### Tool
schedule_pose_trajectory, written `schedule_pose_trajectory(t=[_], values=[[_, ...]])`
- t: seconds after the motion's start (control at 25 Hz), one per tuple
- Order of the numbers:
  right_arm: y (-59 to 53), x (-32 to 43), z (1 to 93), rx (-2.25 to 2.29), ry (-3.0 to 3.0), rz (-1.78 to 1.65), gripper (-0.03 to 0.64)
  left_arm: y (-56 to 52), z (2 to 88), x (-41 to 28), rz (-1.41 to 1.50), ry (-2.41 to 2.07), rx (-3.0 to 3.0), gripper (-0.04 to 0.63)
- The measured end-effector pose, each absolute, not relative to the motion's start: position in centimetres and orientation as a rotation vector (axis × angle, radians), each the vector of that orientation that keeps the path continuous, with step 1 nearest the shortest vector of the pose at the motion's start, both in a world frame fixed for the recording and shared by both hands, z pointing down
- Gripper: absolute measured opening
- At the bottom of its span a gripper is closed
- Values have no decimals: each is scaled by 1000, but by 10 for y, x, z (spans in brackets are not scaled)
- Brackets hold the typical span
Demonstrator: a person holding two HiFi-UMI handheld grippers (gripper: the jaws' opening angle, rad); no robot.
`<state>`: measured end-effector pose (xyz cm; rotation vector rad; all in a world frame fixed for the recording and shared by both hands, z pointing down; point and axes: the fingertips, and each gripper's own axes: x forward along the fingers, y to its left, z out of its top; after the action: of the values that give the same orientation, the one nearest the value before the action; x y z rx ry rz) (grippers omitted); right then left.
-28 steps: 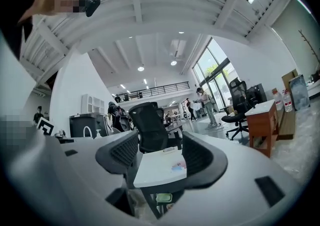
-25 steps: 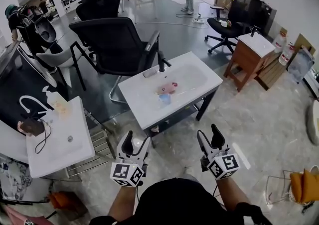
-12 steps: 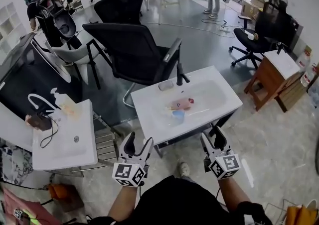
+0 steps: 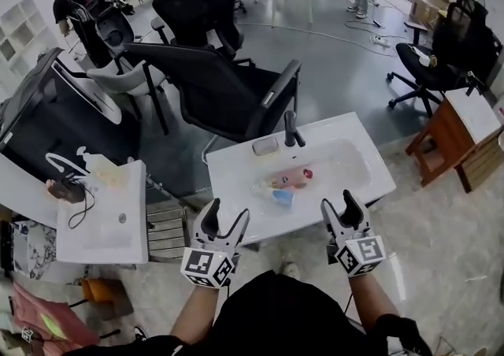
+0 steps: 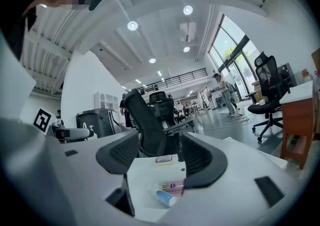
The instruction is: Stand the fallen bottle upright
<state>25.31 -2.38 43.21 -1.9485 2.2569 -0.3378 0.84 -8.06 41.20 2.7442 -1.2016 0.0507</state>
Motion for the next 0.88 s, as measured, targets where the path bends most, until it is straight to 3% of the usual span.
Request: schedule_pose_trajectory(t=[0.36, 0.88], values=[[-70, 248, 444, -1793, 2496, -372, 278, -101, 427, 37, 82, -1262, 2684, 324], [-144, 174, 479, -1648, 2699, -501, 255, -145, 446, 1, 77, -1242, 2648, 324]])
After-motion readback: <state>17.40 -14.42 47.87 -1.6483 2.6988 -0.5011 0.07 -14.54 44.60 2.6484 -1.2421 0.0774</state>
